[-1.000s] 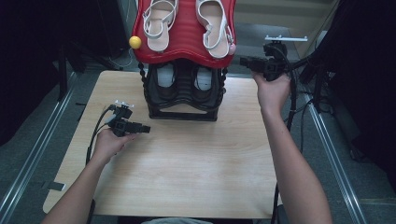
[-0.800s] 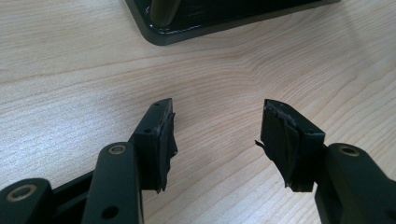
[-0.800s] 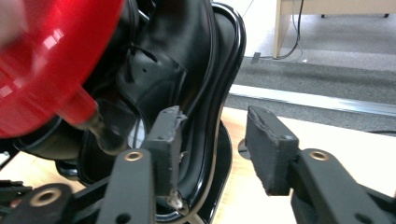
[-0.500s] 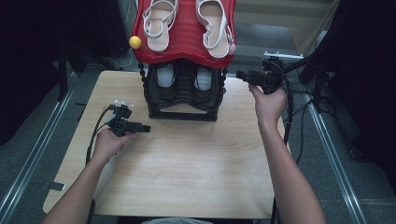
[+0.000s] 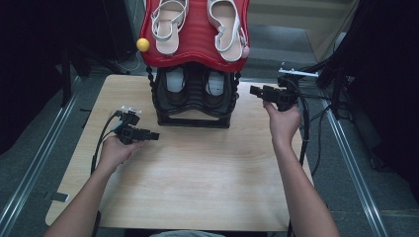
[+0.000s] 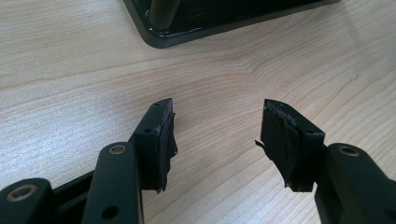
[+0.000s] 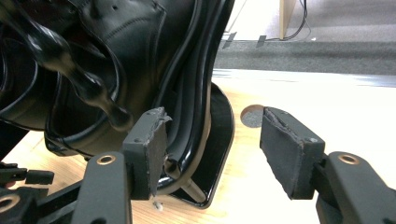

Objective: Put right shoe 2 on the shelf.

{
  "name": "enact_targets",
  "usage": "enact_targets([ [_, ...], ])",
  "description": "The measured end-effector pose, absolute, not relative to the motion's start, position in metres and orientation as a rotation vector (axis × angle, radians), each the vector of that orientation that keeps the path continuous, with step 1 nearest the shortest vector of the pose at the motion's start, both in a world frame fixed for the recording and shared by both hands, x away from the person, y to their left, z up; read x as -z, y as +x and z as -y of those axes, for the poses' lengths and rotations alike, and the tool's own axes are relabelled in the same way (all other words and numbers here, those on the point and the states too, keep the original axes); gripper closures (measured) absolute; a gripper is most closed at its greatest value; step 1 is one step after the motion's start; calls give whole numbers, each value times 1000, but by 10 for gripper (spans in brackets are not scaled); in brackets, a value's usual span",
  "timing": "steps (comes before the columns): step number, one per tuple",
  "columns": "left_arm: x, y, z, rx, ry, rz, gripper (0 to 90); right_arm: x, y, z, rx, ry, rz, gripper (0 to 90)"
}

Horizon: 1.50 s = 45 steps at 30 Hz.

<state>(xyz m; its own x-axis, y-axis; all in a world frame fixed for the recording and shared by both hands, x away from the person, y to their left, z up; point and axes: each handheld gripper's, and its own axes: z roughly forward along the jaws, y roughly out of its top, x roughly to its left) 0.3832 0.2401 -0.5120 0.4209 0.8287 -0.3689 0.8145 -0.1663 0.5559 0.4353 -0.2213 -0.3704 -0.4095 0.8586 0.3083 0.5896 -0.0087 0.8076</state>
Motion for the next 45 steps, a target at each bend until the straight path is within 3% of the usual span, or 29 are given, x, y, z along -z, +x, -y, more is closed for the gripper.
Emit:
enact_targets([
  [45, 512, 383, -238, -44, 1971, -1369, 446, 491, 392, 235, -1317, 1606, -2053, 444],
])
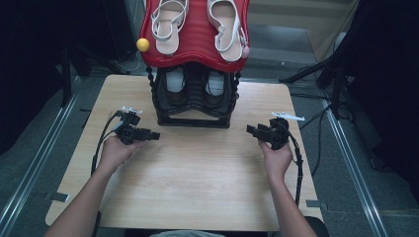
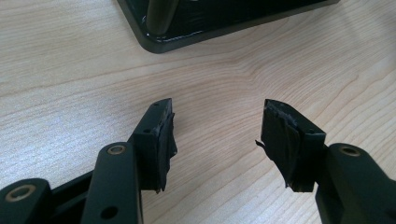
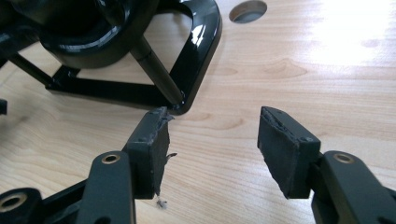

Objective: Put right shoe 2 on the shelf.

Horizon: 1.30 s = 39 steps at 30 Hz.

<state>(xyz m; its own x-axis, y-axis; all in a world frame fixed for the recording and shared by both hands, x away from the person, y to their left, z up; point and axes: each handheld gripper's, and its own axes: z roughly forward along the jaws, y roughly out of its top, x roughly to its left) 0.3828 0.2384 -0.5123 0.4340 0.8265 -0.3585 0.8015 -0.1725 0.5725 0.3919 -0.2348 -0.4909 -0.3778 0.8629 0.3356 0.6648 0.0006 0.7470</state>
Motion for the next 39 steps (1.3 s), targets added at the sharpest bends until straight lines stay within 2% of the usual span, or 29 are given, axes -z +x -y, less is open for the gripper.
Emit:
enact_targets([
  [14, 513, 383, -238, -51, 1972, -1369, 442, 507, 389, 230, -1294, 1592, -2067, 446],
  [39, 516, 385, -239, -68, 1960, -1372, 430, 501, 390, 236, -1362, 1593, -2001, 444],
])
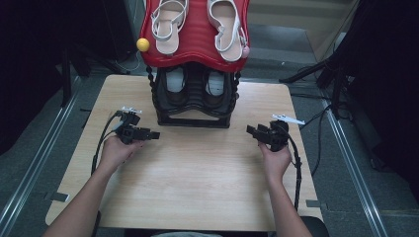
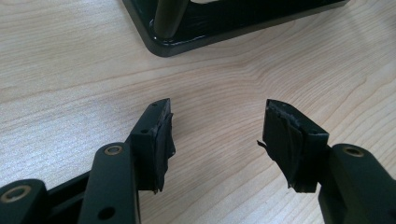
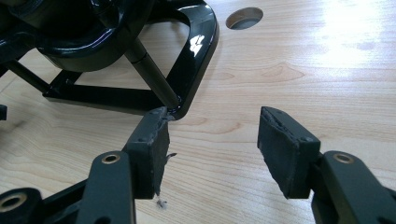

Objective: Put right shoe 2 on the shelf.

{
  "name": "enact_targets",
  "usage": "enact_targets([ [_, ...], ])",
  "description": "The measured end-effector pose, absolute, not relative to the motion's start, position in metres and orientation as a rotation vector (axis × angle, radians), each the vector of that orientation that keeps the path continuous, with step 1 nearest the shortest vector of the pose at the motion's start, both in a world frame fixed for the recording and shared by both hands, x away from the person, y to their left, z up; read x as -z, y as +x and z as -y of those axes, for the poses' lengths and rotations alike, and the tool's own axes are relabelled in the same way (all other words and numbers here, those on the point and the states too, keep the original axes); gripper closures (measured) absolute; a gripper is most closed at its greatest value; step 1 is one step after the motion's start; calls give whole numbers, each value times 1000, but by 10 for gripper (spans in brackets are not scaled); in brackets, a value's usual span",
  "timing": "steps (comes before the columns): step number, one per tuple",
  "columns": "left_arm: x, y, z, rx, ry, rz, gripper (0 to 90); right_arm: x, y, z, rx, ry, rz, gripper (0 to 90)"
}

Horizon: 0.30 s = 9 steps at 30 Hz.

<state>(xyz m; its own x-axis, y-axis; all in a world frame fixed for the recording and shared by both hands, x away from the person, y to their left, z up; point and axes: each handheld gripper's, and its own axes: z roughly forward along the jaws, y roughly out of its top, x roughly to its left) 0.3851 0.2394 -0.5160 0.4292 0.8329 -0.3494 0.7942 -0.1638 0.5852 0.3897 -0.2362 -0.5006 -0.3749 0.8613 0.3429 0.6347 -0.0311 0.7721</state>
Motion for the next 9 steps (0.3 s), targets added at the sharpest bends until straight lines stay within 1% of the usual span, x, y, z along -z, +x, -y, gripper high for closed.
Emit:
enact_targets([
  [9, 517, 385, -237, -77, 1959, -1363, 413, 501, 392, 235, -1365, 1594, -2009, 440],
])
